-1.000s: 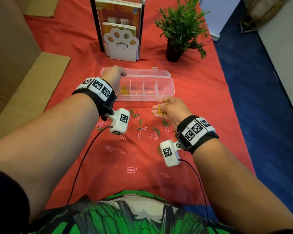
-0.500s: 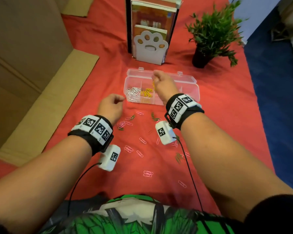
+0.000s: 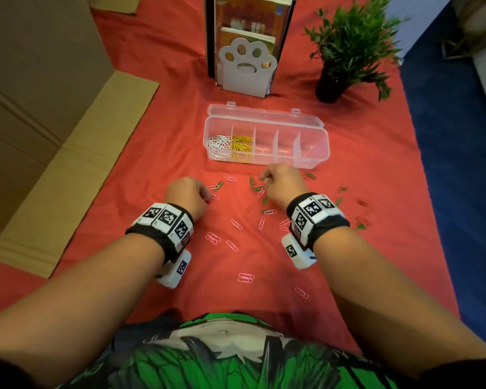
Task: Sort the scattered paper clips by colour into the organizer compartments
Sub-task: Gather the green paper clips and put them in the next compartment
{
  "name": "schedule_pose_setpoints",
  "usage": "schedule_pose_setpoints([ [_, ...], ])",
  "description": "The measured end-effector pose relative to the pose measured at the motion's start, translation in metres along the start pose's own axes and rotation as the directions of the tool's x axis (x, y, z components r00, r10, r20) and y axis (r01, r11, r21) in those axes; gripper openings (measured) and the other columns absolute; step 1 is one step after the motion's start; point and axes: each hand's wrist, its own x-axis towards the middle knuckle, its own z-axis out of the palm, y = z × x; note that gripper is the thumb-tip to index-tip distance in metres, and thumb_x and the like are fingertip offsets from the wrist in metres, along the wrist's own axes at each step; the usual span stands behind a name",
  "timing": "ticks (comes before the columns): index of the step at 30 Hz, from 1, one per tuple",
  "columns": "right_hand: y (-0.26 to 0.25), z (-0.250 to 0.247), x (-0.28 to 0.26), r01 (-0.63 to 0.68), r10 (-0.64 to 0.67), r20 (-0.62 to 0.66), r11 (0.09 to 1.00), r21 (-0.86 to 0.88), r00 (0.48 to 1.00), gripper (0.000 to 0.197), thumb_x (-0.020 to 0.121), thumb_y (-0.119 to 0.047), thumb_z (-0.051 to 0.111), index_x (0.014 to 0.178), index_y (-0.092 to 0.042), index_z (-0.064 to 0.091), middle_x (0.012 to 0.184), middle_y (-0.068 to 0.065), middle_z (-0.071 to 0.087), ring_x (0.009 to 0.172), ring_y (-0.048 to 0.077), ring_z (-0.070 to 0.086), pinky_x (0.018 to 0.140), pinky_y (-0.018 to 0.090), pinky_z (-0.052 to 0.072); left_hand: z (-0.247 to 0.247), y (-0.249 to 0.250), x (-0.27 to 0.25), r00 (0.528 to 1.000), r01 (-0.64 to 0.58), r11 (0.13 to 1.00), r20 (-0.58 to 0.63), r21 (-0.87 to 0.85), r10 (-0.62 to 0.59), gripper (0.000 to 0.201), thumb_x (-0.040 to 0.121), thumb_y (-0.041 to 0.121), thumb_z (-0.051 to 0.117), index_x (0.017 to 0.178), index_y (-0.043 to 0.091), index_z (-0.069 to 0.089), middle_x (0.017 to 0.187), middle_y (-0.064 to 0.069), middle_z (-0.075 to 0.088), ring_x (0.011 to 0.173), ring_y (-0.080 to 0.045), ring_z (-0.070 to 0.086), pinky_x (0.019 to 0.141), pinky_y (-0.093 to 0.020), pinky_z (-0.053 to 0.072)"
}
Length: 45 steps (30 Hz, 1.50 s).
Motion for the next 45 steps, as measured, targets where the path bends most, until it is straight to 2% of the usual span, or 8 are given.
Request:
schedule_pose_setpoints([
  [13,0.018,0.048,-0.010,0.140,-0.171,-0.041,0.904,-0.404,0.984,0.024,0.087,-0.008,0.046,0.109,-0.004,0.055,0.114,0.014,0.052,0.109,0.035,0.048,0.089,0.041,0.044,0.011,-0.010,-0.008,0.994,-0.103,0.979,-0.028,0.176,0.109,0.028,0.075,0.002,0.051,0.094,0.013,0.068,0.100,-0.014,0.070,0.098,-0.032,0.062,0.085,-0.036,0.050],
  [20,0.023,0.026,-0.013,-0.032,0.040,-0.035,0.979,0.199,0.999,0.008,0.086,-0.010,0.053,0.087,-0.016,0.059,0.068,-0.001,0.057,0.065,0.018,0.051,0.060,0.023,0.038,0.013,-0.009,-0.007,0.996,-0.044,0.999,-0.082,0.001,0.044,0.024,0.080,0.004,0.048,0.094,0.012,0.066,0.099,-0.016,0.069,0.095,-0.034,0.062,0.083,-0.035,0.048],
  [26,0.017,0.007,-0.021,-0.293,0.236,0.209,0.414,0.862,0.949,0.022,0.089,0.000,0.041,0.074,-0.012,0.051,0.065,0.004,0.048,0.053,0.012,0.049,0.041,0.017,0.042,0.013,0.007,0.002,0.985,0.169,0.786,0.079,-0.594,-0.151,0.023,0.086,0.001,0.046,0.078,0.016,0.061,0.056,-0.008,0.055,0.032,-0.004,0.047,0.049,-0.022,0.040],
  [29,0.019,-0.002,-0.027,-0.334,0.234,0.291,0.172,0.927,0.928,0.023,0.090,-0.006,0.039,0.070,-0.009,0.049,0.065,0.004,0.045,0.055,0.015,0.046,0.044,0.020,0.042,0.010,0.008,0.008,0.967,0.245,0.623,0.144,-0.743,-0.208,0.025,0.088,0.006,0.051,0.066,0.018,0.053,0.040,0.004,0.053,0.029,0.000,0.046,0.038,-0.014,0.041],
  [32,0.025,0.001,-0.027,-0.336,0.249,0.268,0.291,0.896,0.931,0.020,0.090,-0.004,0.043,0.072,-0.011,0.050,0.064,0.002,0.044,0.051,0.012,0.041,0.039,0.017,0.036,0.009,0.002,0.009,0.984,0.170,0.726,0.072,-0.666,-0.164,0.023,0.087,0.019,0.060,0.064,0.019,0.054,0.043,0.007,0.053,0.033,0.000,0.046,0.048,-0.020,0.042],
  [37,0.037,0.016,-0.021,-0.250,0.248,0.040,0.942,0.223,0.968,0.012,0.087,-0.013,0.052,0.079,-0.013,0.061,0.080,0.008,0.063,0.074,0.022,0.059,0.071,0.029,0.047,0.009,0.002,0.015,0.994,0.085,0.721,0.007,-0.688,-0.110,0.024,0.090,0.019,0.056,0.066,0.021,0.058,0.057,0.007,0.061,0.049,-0.005,0.048,0.049,-0.019,0.039],
  [41,0.037,0.026,-0.024,-0.197,0.188,-0.062,0.964,-0.182,0.980,0.031,0.089,-0.023,0.051,0.109,0.000,0.060,0.116,0.021,0.056,0.110,0.036,0.056,0.093,0.038,0.046,0.011,0.011,0.018,0.979,0.202,0.600,0.134,-0.774,-0.157,0.027,0.094,0.007,0.046,0.072,0.020,0.055,0.059,0.004,0.058,0.036,0.003,0.049,0.037,-0.010,0.040],
  [45,0.034,0.035,-0.025,-0.135,0.116,-0.091,0.958,-0.253,0.989,0.034,0.088,-0.023,0.054,0.113,0.000,0.054,0.119,0.018,0.050,0.114,0.037,0.051,0.095,0.040,0.045,0.008,0.022,0.025,0.985,0.173,0.803,0.104,-0.570,-0.138,0.026,0.089,0.006,0.045,0.070,0.020,0.056,0.064,-0.001,0.051,0.046,-0.011,0.051,0.048,-0.021,0.043],
])
